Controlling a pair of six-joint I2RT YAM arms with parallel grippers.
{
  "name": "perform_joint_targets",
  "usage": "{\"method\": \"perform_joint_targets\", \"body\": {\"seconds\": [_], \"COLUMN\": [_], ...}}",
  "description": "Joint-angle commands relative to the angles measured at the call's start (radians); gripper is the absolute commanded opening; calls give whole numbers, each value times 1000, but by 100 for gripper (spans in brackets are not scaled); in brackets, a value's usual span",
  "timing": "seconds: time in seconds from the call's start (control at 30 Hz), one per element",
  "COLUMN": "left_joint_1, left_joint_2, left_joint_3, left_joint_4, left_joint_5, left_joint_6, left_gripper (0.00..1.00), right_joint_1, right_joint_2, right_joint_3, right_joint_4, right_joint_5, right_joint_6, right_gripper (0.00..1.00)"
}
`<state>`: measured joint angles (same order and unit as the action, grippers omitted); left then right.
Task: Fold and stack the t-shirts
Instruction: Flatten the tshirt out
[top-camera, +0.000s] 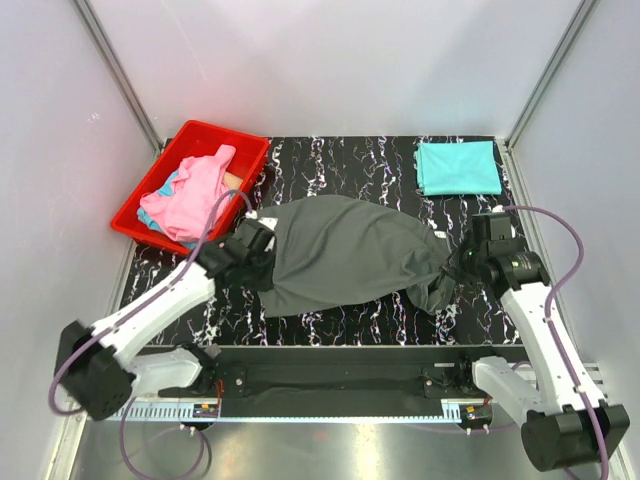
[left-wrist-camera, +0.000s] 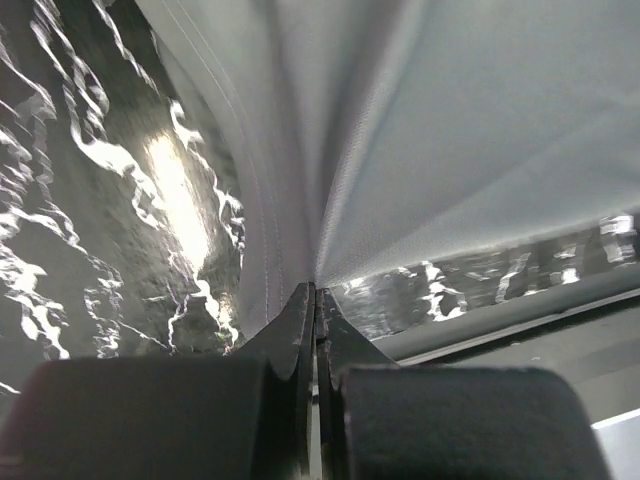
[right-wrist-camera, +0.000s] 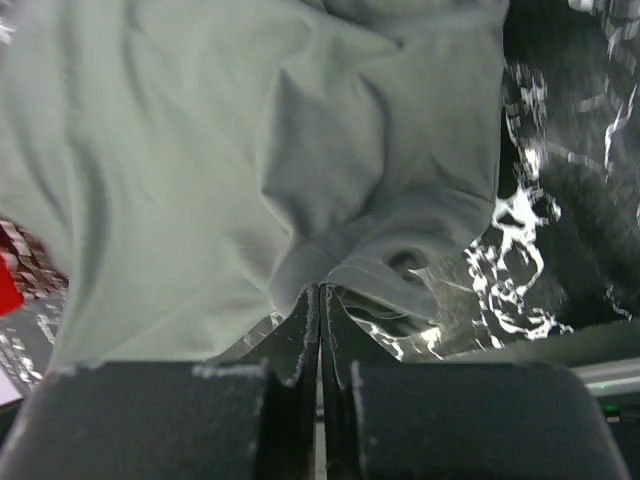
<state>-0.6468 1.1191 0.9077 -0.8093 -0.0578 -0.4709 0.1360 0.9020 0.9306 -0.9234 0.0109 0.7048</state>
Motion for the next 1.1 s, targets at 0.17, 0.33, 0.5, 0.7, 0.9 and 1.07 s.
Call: {"method": "perform_joint_targets", "body": {"seconds": [0.17, 0.33, 0.5, 0.7, 0.9, 1.07], "left_joint_1": [45, 44, 45, 47, 45, 49], "left_joint_2": [232, 234, 128, -7, -9, 39], "left_joint_3": [42, 48, 39, 186, 526, 542], "left_joint_4": [135, 69, -23, -108, -192, -199], "left_joint_5": [46, -54, -138, -117, 13, -2], "left_joint_6": [21, 21, 2, -2, 5, 41], "left_gripper": [0, 0, 0, 0, 0, 0], "right_joint_1": [-3, -3, -3, -3, -3, -3], "right_joint_2": [142, 161, 103, 9, 32, 86], "right_joint_3": [-4, -16, -94, 12, 309, 352], "right_joint_4": [187, 189, 129, 17, -120, -129], "right_joint_5": [-57, -118, -210, -174, -88, -133], "right_joint_6": [-1, -14, -8, -24, -88, -145], "right_gripper": [0, 0, 0, 0, 0, 0]}}
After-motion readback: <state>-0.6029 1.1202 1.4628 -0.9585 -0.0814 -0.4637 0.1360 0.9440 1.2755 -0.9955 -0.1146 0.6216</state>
